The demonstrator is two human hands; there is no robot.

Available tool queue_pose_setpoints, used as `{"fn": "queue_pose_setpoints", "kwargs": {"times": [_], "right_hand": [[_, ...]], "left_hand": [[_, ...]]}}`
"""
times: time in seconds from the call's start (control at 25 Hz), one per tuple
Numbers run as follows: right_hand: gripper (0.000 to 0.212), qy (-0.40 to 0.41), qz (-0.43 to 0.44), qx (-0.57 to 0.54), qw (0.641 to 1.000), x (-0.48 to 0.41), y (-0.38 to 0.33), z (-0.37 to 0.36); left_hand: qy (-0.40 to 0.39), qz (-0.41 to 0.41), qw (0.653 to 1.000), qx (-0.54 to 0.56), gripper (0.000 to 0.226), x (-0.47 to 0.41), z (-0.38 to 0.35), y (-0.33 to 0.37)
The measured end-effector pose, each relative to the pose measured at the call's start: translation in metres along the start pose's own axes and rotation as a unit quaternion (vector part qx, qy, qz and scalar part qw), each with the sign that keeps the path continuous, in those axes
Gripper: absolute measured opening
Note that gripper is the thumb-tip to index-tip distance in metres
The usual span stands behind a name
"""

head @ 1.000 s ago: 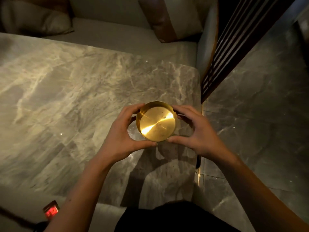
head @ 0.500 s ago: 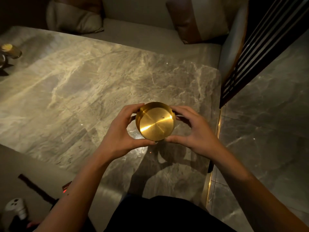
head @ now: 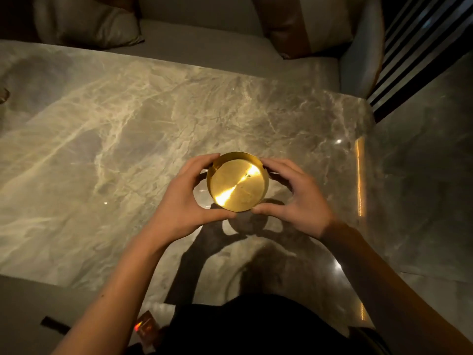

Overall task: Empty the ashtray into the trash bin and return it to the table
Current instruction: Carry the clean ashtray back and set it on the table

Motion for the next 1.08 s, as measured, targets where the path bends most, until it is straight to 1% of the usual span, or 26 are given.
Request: {"fn": "queue_pose_setpoints", "kwargs": {"times": [0.12, 0.24, 0.44, 0.6, 0.76, 0.88, 1.08], "right_hand": [[0.088, 0.005, -0.004, 0.011, 1.000, -0.019, -0.032, -0.038], [0.087, -0.001, 0.001, 0.013, 1.000, -0.034, -0.058, -0.058], [0.089, -0.023, 0.015, 0.002, 1.000, -0.052, -0.074, -0.074], [0.088, -0.062, 0.036, -0.002, 0.997, -0.064, -0.081, -0.094], [0.087, -0.075, 0.031, -0.006, 0.997, -0.078, -0.090, -0.121], [0.086, -0.091, 0.018, -0.003, 0.996, -0.095, -0.104, -0.158], [0.084, -0.101, 0.017, 0.016, 0.995, -0.142, -0.146, -0.253]], "left_hand": [[-0.009, -0.003, 1.000, 0.000, 0.100, 0.006, 0.049, -0.019], [0.004, -0.004, 1.000, 0.006, 0.099, 0.011, 0.083, -0.028], [0.026, 0.010, 1.000, -0.003, 0.099, 0.015, 0.108, -0.033], [0.060, 0.032, 0.998, -0.016, 0.099, 0.030, 0.121, -0.040], [0.065, 0.060, 0.996, -0.021, 0.101, 0.044, 0.144, -0.056], [0.075, 0.070, 0.994, -0.025, 0.102, 0.056, 0.177, -0.075], [0.086, 0.086, 0.992, -0.038, 0.100, 0.089, 0.267, -0.137]]}}
Point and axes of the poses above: each hand's wrist, its own x-axis away from the middle knuckle, its own z-axis out of the back of the hand, y = z × x, the point moved 8 cm from there along -x, towards the middle knuckle, and after that the axes turned 15 degrees about -z, right-handed, at the moved point
